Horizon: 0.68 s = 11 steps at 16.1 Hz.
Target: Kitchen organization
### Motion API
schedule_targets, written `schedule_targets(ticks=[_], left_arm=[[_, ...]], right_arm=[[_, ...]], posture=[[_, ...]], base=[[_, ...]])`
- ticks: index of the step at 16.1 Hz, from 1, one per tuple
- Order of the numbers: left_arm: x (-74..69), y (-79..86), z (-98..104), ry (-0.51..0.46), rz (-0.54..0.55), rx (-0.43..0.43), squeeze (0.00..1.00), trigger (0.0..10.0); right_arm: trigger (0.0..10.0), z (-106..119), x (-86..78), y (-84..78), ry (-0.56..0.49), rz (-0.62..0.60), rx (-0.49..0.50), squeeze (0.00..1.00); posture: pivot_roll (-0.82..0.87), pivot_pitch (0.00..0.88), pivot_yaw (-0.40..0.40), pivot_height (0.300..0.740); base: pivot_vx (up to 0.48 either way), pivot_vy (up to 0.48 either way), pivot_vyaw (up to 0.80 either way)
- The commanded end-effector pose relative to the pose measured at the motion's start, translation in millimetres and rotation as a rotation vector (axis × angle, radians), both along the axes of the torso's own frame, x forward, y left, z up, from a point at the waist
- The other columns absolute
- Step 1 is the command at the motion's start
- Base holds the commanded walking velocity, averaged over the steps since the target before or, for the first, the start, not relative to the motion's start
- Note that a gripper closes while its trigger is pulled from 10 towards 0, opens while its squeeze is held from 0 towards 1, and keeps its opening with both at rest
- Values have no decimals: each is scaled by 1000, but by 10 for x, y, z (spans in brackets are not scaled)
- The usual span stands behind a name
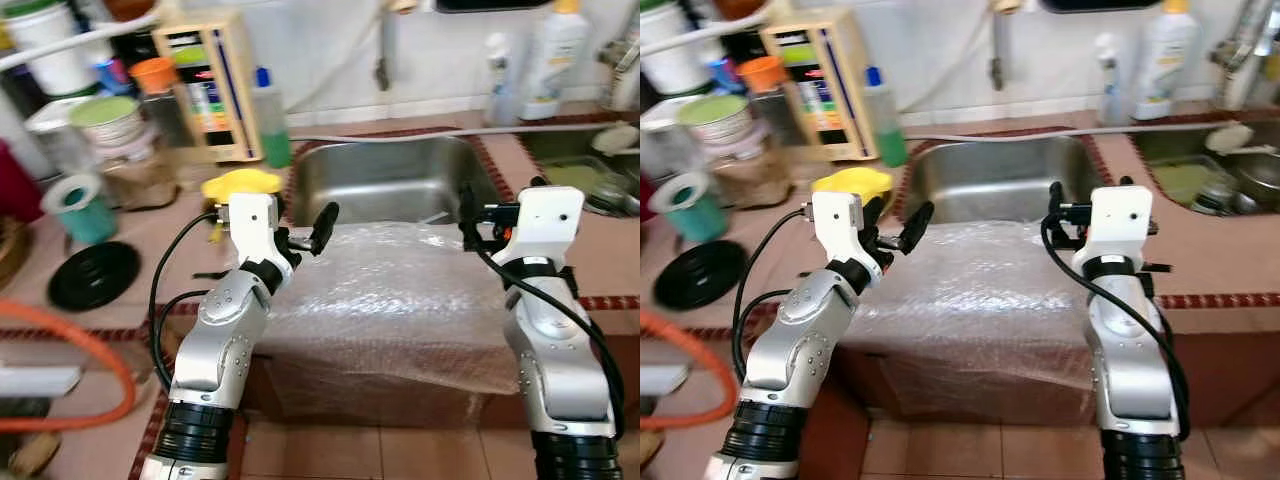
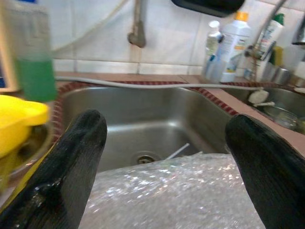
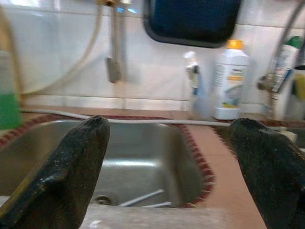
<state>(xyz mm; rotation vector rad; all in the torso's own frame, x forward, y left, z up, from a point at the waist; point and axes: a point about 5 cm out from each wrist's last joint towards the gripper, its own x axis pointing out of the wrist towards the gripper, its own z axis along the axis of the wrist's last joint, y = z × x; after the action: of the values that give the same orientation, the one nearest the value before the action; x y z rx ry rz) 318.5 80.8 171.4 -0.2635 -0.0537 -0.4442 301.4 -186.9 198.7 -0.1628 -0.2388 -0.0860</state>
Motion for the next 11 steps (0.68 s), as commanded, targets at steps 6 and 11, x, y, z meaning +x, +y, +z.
schedule_targets(ticks=[6,11], left_arm=[[2,55,13,-8,16,1,0,10000],[-14,40,5,-3,2,0,0,10000]], right_arm=[[10000,62,15,77,-22,36,-2,0],[10000,55,26,77,-19,40,-3,0]], posture=[[-103,0,129,740],[-97,0,126,740]], base=[[373,0,0],[345,0,0]])
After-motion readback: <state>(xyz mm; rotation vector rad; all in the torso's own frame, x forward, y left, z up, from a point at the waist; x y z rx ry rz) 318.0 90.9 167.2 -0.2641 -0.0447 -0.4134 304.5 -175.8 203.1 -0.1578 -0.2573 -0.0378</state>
